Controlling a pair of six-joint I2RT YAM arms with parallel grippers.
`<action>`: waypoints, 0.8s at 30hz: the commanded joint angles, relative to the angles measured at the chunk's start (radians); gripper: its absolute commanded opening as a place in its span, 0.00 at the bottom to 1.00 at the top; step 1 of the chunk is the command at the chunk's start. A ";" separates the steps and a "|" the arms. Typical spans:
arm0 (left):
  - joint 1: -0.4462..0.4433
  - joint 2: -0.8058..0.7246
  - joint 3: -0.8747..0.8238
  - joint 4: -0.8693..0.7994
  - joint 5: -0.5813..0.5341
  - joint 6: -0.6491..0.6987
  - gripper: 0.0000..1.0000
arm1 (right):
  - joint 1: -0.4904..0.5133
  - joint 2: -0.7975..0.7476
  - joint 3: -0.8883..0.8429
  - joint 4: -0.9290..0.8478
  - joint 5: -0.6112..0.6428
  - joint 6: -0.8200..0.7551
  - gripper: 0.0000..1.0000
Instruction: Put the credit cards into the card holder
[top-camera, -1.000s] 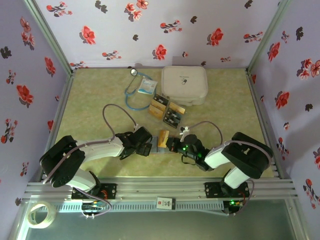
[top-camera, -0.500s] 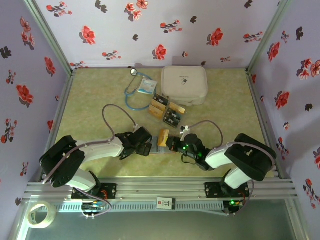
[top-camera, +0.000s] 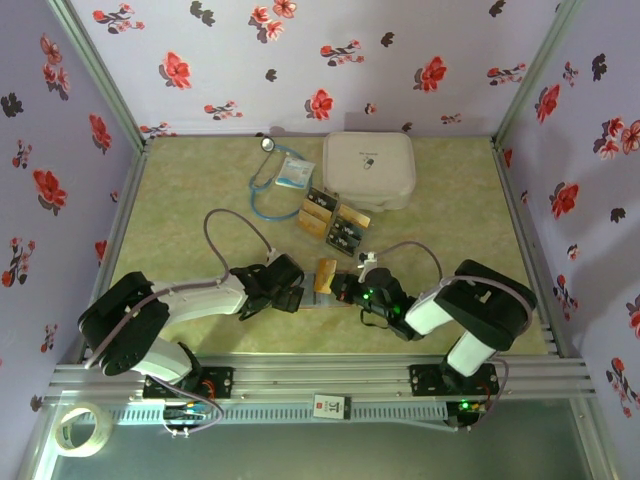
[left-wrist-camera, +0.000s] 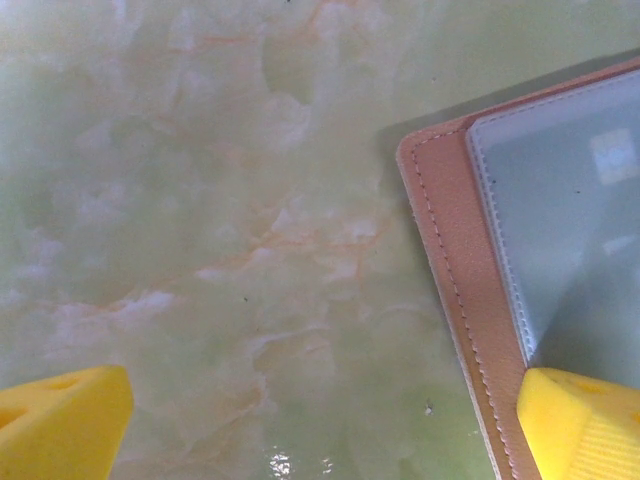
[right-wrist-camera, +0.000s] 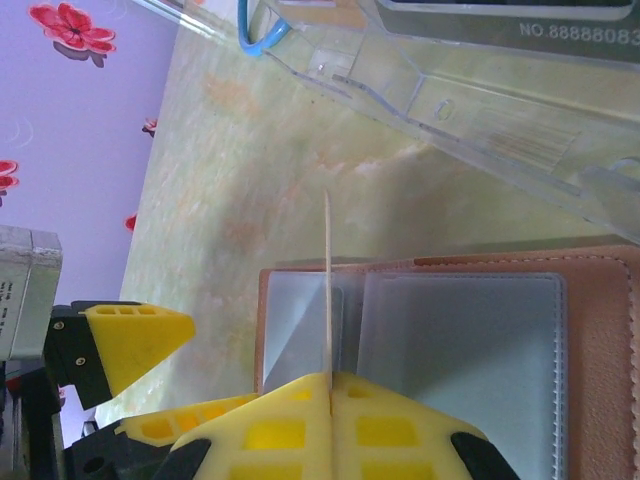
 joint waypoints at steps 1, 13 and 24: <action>-0.008 -0.003 -0.027 -0.030 -0.022 -0.006 1.00 | 0.007 0.024 0.014 0.047 0.003 0.006 0.00; -0.009 -0.005 -0.028 -0.030 -0.024 -0.004 1.00 | 0.006 0.098 -0.012 0.136 -0.054 0.027 0.00; -0.007 -0.004 -0.028 -0.031 -0.024 -0.004 1.00 | 0.006 0.148 -0.047 0.209 -0.076 0.045 0.00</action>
